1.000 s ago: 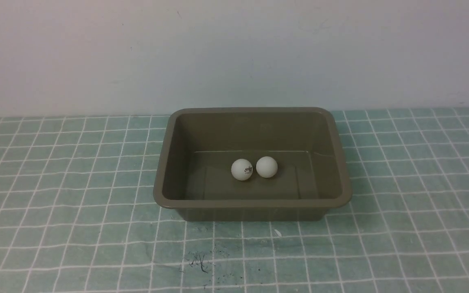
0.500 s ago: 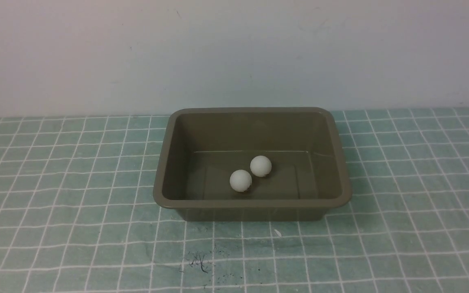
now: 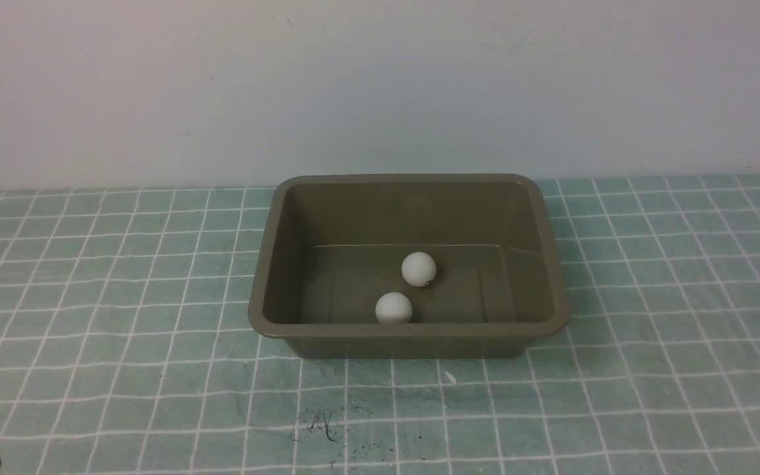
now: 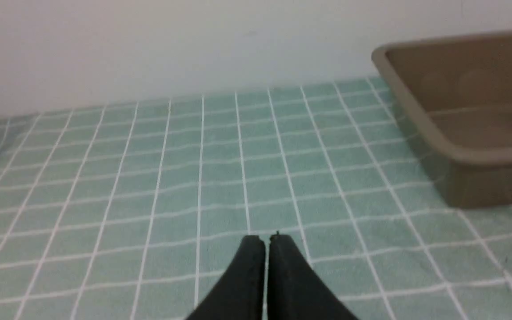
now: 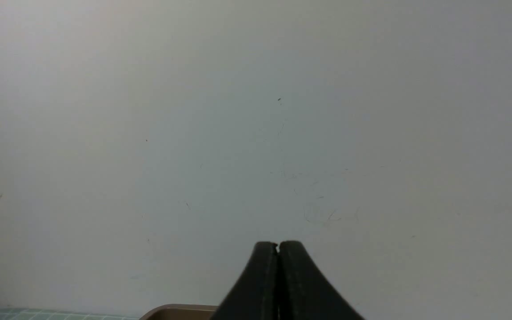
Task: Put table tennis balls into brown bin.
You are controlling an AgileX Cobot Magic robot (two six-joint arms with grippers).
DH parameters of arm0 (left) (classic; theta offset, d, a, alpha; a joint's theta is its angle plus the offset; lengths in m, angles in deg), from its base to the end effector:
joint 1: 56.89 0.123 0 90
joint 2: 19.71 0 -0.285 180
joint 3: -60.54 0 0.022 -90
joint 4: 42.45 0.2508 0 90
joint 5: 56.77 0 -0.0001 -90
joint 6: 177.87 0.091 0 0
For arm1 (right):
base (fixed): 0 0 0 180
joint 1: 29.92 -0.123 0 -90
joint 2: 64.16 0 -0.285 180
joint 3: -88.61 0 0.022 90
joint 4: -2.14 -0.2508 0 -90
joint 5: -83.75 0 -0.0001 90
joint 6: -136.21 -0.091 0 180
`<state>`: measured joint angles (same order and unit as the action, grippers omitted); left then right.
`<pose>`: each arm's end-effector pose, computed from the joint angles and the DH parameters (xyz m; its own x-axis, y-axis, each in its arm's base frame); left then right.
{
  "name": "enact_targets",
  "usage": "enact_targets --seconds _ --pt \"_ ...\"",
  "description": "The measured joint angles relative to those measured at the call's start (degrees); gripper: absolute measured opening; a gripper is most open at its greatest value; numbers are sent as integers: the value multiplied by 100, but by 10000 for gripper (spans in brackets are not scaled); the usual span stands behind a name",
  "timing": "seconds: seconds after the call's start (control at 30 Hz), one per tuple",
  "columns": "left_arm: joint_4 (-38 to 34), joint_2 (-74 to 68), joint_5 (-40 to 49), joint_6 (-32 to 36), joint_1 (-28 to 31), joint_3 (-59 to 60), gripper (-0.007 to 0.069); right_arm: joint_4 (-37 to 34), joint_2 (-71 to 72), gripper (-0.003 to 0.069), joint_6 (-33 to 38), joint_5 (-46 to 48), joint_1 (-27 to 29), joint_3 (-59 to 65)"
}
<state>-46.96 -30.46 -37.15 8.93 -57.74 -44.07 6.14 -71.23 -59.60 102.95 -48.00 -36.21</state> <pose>0.0563 -0.0032 0.1903 -0.2686 0.0485 -0.9620 0.0522 0.9980 0.0357 0.0186 0.0039 0.3078 0.0787 0.2449 -0.9663 -0.3120 0.9267 0.2095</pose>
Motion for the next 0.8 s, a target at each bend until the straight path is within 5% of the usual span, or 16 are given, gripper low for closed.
enact_targets --seconds 0.8 --pt "2 359 223 41 29 326 -5 14 0 -13 0 13 0 6"
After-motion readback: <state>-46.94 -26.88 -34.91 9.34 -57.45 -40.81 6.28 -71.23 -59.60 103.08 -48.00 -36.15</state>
